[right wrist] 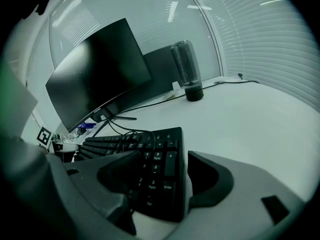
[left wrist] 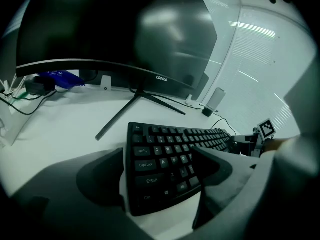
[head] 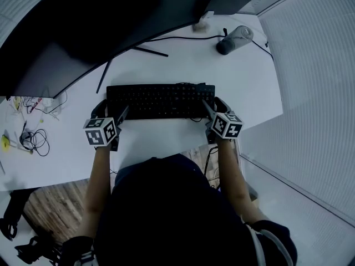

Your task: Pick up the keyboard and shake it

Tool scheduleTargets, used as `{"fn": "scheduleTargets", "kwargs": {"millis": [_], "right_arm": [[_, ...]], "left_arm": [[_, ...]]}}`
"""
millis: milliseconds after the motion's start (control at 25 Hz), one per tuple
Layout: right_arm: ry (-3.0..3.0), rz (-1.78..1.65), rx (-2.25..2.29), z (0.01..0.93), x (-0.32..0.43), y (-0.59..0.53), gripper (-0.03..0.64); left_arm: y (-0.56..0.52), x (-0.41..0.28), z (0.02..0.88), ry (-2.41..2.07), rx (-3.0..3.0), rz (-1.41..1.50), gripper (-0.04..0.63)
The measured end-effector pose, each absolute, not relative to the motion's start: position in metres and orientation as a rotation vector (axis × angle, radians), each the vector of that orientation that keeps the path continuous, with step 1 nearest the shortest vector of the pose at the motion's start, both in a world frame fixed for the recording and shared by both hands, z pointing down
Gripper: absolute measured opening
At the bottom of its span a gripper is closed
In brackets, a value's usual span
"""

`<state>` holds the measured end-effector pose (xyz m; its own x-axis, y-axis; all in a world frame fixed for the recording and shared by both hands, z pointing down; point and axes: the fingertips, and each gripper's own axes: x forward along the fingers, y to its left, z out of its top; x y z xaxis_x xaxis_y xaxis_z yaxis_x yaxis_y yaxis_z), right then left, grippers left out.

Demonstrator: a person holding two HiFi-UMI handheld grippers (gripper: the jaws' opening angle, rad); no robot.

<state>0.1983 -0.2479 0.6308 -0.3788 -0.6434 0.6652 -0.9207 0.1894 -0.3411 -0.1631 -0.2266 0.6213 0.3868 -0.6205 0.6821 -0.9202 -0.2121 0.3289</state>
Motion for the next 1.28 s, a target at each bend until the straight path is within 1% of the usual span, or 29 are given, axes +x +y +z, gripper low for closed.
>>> {"fn": "scheduleTargets", "kwargs": {"millis": [160, 280, 320, 360, 400, 440, 480, 520, 560, 760, 1040, 1160, 1280], "right_arm": [[-2.131, 0.868, 1.488, 0.601, 0.193, -0.242, 0.295], [-2.201, 0.686, 1.540, 0.555, 0.180, -0.237, 0.293], [-2.237, 0.641, 1.557, 0.537, 0.173, -0.236, 0.291], [-2.273, 0.606, 1.576, 0.518, 0.167, -0.235, 0.262], [-2.305, 0.577, 1.595, 0.500, 0.160, -0.234, 0.164], [-2.337, 0.552, 1.610, 0.483, 0.154, -0.234, 0.078], [-2.370, 0.531, 1.615, 0.467, 0.146, -0.233, 0.059], [-2.402, 0.509, 1.613, 0.451, 0.139, -0.232, 0.046], [-2.427, 0.481, 1.611, 0.436, 0.131, -0.231, 0.039], [-2.489, 0.264, 1.645, 0.358, 0.109, -0.225, 0.029], [-2.601, -0.050, 1.777, 0.243, 0.107, -0.207, 0.028], [-2.621, -0.167, 1.797, 0.209, 0.106, -0.199, 0.028], [-2.632, -0.219, 1.787, 0.194, 0.101, -0.194, 0.028]], "left_arm": [[-0.223, -0.170, 0.588, -1.429, 1.983, 0.505, 0.416], [-0.218, -0.165, 0.543, -1.509, 2.078, 0.453, 0.413], [-0.216, -0.162, 0.527, -1.541, 2.112, 0.442, 0.391], [-0.215, -0.159, 0.509, -1.580, 2.147, 0.433, 0.308], [-0.213, -0.156, 0.491, -1.619, 2.182, 0.421, 0.199], [-0.212, -0.152, 0.473, -1.650, 2.216, 0.401, 0.124], [-0.211, -0.147, 0.455, -1.671, 2.250, 0.374, 0.074], [-0.211, -0.141, 0.437, -1.686, 2.282, 0.343, 0.047], [-0.210, -0.136, 0.419, -1.700, 2.311, 0.316, 0.034], [-0.206, -0.114, 0.340, -1.756, 2.418, 0.218, 0.023], [-0.197, -0.088, 0.237, -1.805, 2.555, 0.056, 0.023], [-0.194, -0.083, 0.209, -1.819, 2.600, 0.011, 0.023], [-0.190, -0.078, 0.198, -1.807, 2.623, -0.010, 0.023]]}}
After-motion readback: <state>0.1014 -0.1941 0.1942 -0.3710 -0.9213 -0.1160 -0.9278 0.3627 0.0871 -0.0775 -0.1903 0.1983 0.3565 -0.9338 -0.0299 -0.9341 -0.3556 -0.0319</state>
